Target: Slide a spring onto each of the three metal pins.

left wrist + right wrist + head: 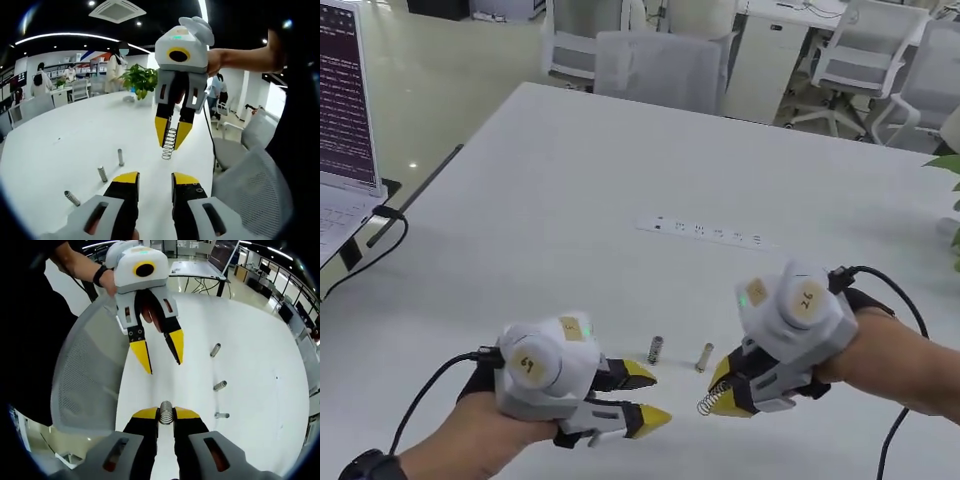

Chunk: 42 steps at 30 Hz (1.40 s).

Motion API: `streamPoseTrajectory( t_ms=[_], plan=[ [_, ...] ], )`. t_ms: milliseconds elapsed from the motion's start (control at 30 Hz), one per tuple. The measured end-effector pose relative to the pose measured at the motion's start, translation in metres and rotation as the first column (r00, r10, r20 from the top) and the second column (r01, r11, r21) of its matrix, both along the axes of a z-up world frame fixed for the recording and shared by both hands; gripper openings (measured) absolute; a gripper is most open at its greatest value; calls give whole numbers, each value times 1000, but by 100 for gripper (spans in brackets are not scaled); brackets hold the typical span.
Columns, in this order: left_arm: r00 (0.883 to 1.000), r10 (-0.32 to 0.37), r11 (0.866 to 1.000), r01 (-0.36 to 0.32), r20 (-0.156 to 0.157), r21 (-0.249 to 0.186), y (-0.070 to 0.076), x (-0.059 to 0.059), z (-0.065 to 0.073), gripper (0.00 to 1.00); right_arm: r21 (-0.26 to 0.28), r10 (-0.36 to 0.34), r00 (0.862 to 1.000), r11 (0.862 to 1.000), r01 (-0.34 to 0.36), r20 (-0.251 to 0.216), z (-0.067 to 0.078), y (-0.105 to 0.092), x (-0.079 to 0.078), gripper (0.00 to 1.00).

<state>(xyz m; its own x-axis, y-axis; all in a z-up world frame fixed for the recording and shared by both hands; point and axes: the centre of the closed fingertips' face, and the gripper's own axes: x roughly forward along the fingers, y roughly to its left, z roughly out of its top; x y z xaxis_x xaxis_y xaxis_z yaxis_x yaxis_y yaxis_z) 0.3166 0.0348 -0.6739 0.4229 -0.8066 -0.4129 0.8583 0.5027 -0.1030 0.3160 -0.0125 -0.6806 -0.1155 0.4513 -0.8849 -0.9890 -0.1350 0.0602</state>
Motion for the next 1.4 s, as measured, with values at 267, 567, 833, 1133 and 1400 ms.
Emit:
streamPoseTrajectory(
  t_ms=[267,567,833,1133,1400],
  plan=[
    [999,40,999,-40,-15,19,20,-3,-5,22,-15,-14,1000,1000,14,4,-3,-2,3,8],
    [992,119,992,-117,-38,37,53,-5,-11,29,-18,-23,1000,1000,23,3,-7,-3,5,8],
    [979,193,980,-189,-58,69,87,-8,-22,33,-31,-28,1000,999,28,-2,-13,-5,8,8],
    [963,260,963,-253,-66,90,115,-11,-25,38,-38,-34,999,999,34,-3,-15,-8,13,8],
    [948,311,949,-305,-72,84,127,-13,-23,42,-41,-42,999,998,42,-4,-17,-10,21,8]
  ],
)
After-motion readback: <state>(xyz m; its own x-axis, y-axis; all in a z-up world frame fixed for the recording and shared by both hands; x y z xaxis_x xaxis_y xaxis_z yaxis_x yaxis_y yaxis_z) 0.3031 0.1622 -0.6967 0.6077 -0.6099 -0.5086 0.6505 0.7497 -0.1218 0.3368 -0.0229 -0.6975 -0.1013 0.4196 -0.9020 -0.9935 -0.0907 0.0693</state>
